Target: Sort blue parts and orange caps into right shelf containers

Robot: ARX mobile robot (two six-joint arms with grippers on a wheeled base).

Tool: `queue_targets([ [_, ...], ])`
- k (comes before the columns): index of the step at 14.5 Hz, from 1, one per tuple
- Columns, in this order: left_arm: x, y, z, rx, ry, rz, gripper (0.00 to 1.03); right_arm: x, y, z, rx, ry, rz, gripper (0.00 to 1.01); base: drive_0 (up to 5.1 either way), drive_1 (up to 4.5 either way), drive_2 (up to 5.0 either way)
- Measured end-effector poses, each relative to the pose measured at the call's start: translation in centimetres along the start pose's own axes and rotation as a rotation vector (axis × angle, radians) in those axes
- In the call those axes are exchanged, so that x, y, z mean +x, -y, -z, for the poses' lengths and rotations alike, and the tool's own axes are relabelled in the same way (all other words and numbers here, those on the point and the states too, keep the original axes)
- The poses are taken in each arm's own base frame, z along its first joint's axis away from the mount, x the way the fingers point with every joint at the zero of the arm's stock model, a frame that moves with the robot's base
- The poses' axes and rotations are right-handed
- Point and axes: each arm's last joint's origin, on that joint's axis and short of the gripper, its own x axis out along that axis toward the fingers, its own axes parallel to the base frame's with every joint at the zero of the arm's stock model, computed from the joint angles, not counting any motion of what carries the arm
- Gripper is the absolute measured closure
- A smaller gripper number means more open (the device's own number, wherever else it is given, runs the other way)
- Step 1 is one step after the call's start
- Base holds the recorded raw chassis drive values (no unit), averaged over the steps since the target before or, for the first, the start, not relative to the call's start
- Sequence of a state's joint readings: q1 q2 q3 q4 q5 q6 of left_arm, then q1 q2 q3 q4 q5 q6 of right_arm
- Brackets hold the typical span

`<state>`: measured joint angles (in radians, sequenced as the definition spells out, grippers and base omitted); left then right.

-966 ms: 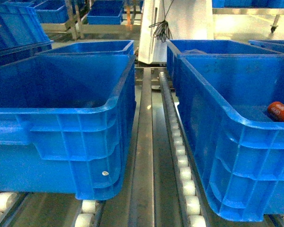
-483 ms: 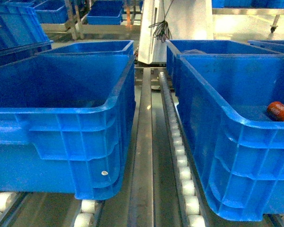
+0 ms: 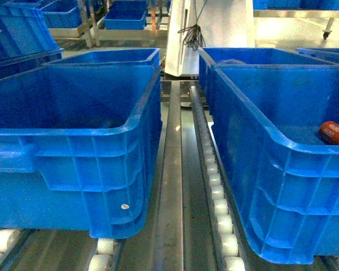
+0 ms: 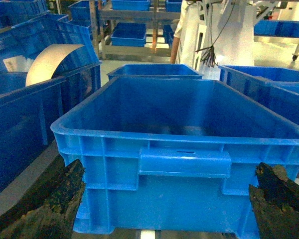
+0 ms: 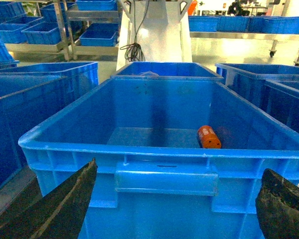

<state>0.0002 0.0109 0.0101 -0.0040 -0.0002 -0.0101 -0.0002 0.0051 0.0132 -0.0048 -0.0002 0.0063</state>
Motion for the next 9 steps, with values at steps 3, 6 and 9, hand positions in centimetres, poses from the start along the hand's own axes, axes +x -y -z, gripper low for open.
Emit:
queue_targets([
  [3, 0.0, 0.0, 0.0, 0.0, 0.0, 0.0, 0.05, 0.0, 0.0, 0.0, 0.0, 0.0, 0.0, 0.03, 0.0, 0.0, 0.0],
  [6, 0.0, 0.0, 0.0, 0.0, 0.0, 0.0, 0.05, 0.0, 0.0, 0.0, 0.0, 0.0, 0.0, 0.03, 0.0, 0.0, 0.0],
  [9, 0.0, 0.0, 0.0, 0.0, 0.0, 0.0, 0.05, 0.0, 0.0, 0.0, 0.0, 0.0, 0.0, 0.03, 0.0, 0.0, 0.0],
])
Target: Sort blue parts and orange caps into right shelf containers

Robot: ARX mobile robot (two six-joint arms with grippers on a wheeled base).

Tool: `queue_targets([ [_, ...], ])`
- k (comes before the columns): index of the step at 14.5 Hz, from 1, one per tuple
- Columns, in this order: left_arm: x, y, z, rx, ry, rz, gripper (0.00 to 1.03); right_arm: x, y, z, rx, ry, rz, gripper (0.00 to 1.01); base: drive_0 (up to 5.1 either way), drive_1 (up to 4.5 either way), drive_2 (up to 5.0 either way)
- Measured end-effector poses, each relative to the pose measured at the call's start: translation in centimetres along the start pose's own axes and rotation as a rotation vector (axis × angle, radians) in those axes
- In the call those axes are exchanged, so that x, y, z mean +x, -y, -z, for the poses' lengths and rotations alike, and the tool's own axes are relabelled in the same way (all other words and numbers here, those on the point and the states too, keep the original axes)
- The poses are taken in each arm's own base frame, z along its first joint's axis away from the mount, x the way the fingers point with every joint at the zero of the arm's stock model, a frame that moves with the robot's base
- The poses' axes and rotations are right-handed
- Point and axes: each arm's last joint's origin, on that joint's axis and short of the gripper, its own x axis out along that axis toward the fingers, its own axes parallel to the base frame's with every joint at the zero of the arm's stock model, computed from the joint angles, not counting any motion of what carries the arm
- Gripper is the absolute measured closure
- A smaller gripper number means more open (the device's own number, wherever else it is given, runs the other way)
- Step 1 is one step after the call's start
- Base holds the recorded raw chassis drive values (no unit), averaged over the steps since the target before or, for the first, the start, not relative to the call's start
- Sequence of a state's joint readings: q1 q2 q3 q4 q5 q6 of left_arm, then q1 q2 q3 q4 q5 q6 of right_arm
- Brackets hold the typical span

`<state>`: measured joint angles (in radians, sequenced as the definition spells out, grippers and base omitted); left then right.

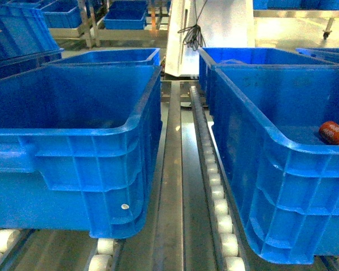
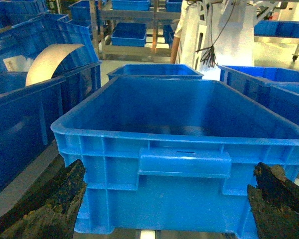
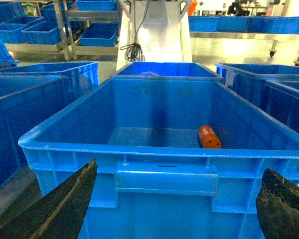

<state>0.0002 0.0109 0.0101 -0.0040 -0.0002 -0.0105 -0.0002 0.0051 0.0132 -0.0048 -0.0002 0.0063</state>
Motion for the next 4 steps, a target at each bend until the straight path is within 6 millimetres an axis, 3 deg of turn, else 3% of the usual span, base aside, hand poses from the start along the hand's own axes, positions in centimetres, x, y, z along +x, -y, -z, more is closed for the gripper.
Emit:
queue_targets([
  [4, 0.0, 0.0, 0.0, 0.0, 0.0, 0.0, 0.05, 0.0, 0.0, 0.0, 0.0, 0.0, 0.0, 0.03, 0.0, 0.0, 0.0],
])
